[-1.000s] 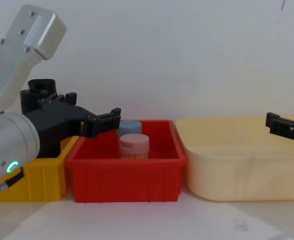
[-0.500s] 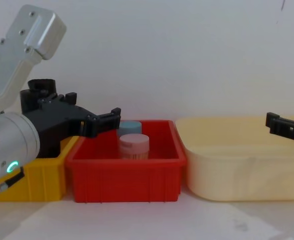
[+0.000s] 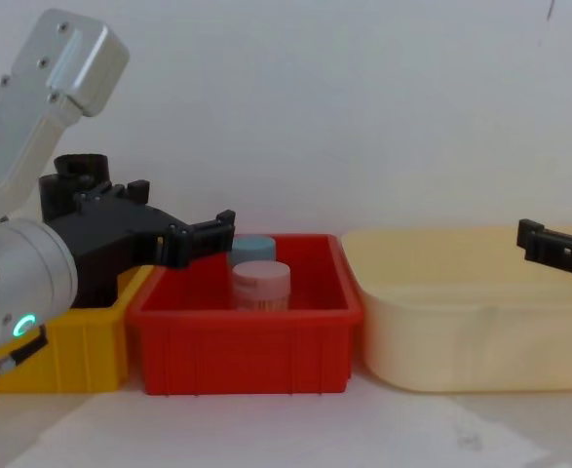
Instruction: Pick up the garbage bag with the one hand and transfer it to the other hand.
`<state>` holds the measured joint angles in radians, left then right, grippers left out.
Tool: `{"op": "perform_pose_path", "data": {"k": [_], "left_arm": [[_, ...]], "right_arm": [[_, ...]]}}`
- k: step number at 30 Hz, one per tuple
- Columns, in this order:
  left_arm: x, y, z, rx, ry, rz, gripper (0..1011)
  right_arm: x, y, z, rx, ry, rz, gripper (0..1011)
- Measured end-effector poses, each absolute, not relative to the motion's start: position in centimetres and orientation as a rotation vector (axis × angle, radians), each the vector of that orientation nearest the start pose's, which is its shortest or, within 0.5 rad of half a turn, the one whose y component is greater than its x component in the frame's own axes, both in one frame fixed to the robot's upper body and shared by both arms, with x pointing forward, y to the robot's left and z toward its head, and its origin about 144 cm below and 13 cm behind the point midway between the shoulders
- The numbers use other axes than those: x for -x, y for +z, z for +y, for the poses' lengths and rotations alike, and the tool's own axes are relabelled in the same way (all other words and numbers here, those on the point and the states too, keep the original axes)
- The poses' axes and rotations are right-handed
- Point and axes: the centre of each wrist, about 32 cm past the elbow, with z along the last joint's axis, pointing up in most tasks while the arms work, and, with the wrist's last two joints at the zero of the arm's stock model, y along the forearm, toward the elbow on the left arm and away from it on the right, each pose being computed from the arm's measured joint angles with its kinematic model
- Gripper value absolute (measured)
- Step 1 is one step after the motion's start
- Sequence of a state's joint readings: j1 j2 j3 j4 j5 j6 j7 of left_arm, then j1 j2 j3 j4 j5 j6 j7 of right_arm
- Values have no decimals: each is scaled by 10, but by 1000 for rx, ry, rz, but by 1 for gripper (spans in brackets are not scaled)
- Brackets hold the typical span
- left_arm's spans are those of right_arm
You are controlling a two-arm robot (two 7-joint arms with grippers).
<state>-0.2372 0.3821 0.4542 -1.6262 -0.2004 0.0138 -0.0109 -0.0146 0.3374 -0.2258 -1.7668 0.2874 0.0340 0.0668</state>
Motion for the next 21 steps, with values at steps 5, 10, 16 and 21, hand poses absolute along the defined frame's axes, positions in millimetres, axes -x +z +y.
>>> {"op": "perform_pose_path", "data": {"k": [5,10,16,21], "left_arm": [[-492,1204,198,-61,1124,-268,1000],[-491,1205,198,-58,1124,-268,1000],[-481,1216,198,-54,1138,-265,1000],[-467,1227,200,-57,1164,-259,1000]], "right_arm": [[-443,1189,-237,-26,-1229,-75,1001],[-444,1189,-237,-28,-1227,-76,1002],[-447,1192,-236,-35,-1201,-71,1001],[-455,1197,-236,-47,-1154,-61,1001]]}}
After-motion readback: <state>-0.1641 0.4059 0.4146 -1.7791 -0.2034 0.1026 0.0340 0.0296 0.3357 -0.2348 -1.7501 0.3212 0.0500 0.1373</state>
